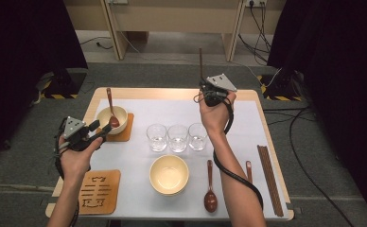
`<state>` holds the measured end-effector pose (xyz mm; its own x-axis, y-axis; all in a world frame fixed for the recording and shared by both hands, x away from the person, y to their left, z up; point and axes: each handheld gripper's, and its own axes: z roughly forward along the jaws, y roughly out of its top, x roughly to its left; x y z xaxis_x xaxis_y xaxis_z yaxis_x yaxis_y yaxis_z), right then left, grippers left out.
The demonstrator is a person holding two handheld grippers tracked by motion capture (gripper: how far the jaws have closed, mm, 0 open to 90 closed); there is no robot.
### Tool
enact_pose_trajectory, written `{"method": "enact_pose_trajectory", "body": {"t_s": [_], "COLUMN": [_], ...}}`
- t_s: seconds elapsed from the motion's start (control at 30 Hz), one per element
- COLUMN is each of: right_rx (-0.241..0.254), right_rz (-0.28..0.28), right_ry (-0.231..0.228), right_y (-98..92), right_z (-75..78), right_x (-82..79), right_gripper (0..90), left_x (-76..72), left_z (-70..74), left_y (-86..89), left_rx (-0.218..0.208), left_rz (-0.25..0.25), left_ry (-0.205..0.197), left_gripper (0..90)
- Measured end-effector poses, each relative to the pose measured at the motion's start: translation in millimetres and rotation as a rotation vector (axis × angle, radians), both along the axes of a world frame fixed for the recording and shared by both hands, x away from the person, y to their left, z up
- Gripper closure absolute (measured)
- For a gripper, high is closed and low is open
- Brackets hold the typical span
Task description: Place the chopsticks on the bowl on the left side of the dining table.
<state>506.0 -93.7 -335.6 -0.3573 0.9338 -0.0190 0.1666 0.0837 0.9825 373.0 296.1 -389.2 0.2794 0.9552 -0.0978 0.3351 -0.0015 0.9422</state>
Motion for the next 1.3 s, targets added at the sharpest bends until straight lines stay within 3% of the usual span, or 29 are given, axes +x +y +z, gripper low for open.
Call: {"method": "enact_pose_trajectory", "body": {"t_s": [0.47, 0.57, 0.6, 0.87, 1.3], "right_rx": [-0.021, -0.017, 0.005, -0.009, 0.018], "right_rz": [0.009, 0.009, 0.02, 0.036, 0.042], "right_ry": [-0.015, -0.018, -0.016, -0.035, -0.026], "right_y": [6.2, 7.4, 8.7, 12.0, 15.9], "right_z": [-3.0, -3.4, -3.9, -6.4, -7.4], "right_x": [2.2, 2.4, 2.7, 5.3, 7.0], "right_gripper": [85.1, 85.1, 85.1, 84.8, 85.1], "left_x": [-0.2, -0.4, -0.5, -0.6, -0.2], "left_z": [0.5, 1.0, 1.3, 1.6, 1.4], "left_y": [0.3, 0.6, 1.1, 0.8, 0.4], "left_rx": [-0.001, -0.002, -0.003, -0.003, -0.004], "left_rz": [0.001, 0.003, 0.005, 0.004, 0.004], "left_ry": [-0.004, -0.006, -0.007, -0.01, -0.011], "left_gripper": [50.1, 50.1, 50.1, 50.1, 50.1]}}
